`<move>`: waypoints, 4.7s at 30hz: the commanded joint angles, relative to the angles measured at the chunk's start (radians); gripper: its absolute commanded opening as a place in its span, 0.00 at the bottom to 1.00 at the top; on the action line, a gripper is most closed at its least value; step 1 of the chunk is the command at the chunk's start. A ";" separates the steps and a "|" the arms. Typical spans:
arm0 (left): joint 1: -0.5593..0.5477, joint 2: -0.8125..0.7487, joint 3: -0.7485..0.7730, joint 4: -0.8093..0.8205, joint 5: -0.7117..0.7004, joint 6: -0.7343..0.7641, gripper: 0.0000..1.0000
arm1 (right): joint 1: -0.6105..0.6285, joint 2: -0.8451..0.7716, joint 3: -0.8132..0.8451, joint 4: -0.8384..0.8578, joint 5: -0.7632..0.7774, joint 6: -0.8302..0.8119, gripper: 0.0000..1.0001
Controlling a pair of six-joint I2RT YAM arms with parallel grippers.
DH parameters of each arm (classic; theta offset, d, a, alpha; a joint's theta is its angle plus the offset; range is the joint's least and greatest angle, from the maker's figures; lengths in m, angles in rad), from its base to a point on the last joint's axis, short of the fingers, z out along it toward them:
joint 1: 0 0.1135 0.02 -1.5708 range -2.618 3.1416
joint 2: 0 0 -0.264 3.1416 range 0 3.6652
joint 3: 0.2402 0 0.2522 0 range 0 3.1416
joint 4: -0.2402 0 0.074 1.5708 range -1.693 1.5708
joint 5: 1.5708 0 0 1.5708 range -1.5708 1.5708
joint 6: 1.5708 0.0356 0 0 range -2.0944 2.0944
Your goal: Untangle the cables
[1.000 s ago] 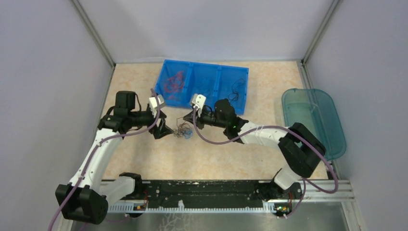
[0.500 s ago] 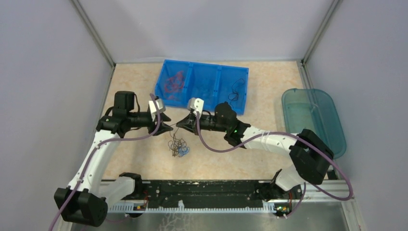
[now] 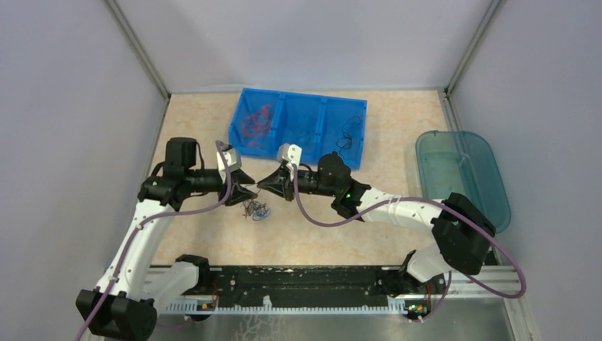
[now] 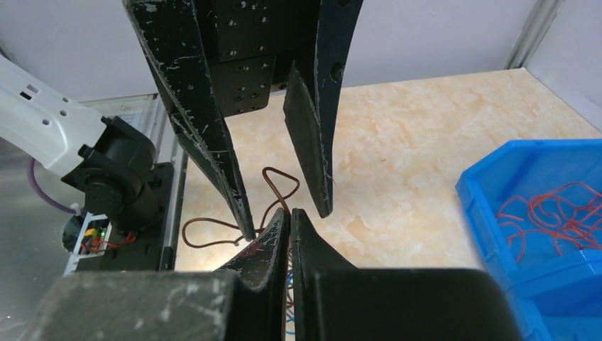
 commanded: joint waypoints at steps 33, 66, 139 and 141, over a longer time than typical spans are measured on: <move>-0.088 -0.021 0.171 0.264 0.137 -0.531 0.00 | 0.009 -0.008 -0.018 0.497 -0.064 0.345 0.77; -0.111 0.041 0.500 0.493 0.125 -0.813 0.00 | 0.016 0.210 -0.241 0.775 0.069 0.498 0.19; -0.111 0.126 0.806 0.679 0.019 -0.920 0.00 | 0.007 0.041 0.033 0.295 0.134 0.190 0.39; -0.111 0.135 0.832 0.684 0.017 -0.935 0.00 | 0.015 0.070 0.012 0.315 0.155 0.191 0.39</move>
